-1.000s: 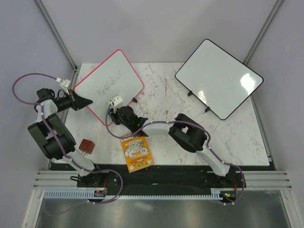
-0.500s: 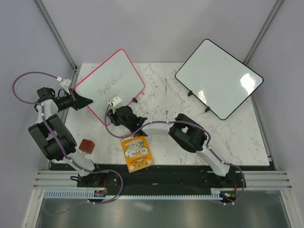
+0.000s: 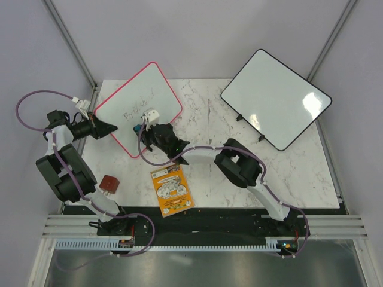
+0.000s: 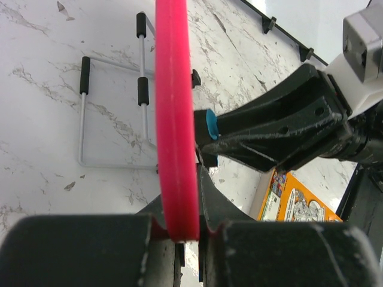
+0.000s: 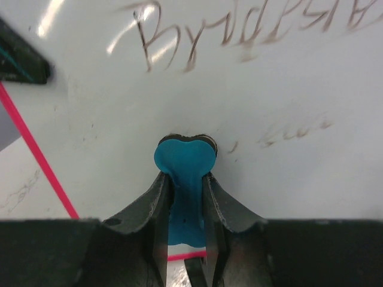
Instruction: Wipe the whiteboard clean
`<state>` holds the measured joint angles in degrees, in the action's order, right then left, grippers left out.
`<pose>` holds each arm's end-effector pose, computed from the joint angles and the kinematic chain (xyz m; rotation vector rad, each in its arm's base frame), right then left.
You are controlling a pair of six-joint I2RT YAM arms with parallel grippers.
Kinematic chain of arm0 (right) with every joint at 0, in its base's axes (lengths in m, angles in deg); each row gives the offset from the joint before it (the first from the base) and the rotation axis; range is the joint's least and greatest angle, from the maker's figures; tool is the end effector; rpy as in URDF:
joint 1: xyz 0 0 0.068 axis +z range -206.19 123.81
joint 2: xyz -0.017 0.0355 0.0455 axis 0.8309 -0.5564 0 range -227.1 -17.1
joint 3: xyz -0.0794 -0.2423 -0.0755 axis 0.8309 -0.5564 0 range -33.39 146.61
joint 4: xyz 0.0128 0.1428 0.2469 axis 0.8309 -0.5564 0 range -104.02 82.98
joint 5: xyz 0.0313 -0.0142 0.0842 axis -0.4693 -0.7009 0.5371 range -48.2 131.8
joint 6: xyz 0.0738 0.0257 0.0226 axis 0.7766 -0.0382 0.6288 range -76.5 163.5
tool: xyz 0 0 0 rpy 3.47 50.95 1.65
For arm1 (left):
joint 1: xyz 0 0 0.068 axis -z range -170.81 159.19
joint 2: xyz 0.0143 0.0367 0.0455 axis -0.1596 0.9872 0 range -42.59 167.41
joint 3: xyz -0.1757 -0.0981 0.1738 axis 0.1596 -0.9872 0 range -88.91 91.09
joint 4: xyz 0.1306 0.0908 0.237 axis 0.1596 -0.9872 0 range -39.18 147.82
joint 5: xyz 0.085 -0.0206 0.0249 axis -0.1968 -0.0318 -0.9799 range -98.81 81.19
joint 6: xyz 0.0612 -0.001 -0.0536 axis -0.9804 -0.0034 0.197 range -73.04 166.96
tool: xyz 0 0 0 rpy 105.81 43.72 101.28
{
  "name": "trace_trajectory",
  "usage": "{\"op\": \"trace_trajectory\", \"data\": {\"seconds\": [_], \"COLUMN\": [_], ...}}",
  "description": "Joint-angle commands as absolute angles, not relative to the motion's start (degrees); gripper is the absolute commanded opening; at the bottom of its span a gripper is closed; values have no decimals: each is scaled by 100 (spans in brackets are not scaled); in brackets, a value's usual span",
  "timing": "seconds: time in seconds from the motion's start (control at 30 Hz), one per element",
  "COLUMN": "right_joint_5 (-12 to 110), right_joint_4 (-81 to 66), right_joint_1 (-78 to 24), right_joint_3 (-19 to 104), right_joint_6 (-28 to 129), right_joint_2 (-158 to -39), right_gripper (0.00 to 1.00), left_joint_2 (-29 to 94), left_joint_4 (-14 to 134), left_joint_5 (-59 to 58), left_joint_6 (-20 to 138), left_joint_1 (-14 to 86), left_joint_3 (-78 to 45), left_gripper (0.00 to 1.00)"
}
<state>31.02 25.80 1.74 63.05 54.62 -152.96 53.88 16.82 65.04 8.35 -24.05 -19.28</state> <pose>0.3265 0.4962 0.1505 -0.5549 1.6488 0.7408 0.3320 0.1366 0.2133 0.3726 1.9070 -0.9488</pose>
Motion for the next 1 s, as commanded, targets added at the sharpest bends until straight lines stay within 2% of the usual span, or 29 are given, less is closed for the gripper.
{"op": "trace_trajectory", "data": {"seconds": [0.0, 0.47, 0.97], "right_joint_5": [2924, 2686, 3485], "right_joint_4": [2947, 2348, 2506], "right_joint_1": [41, 339, 568], "right_joint_3": [7118, 8719, 8579], "right_joint_6": [5273, 4439, 4069], "right_joint_2": [-15561, -16212, -16380], "right_gripper": [0, 0, 0], "left_joint_2": [5233, 5040, 4996], "left_joint_4": [1308, 966, 605], "left_joint_5": [6282, 6089, 6168], "left_joint_6": [135, -261, -402], "left_joint_1": [-2254, -2254, -2228], "left_joint_3": [-2009, -2106, -1974], "left_gripper": [2, 2, 2]}}
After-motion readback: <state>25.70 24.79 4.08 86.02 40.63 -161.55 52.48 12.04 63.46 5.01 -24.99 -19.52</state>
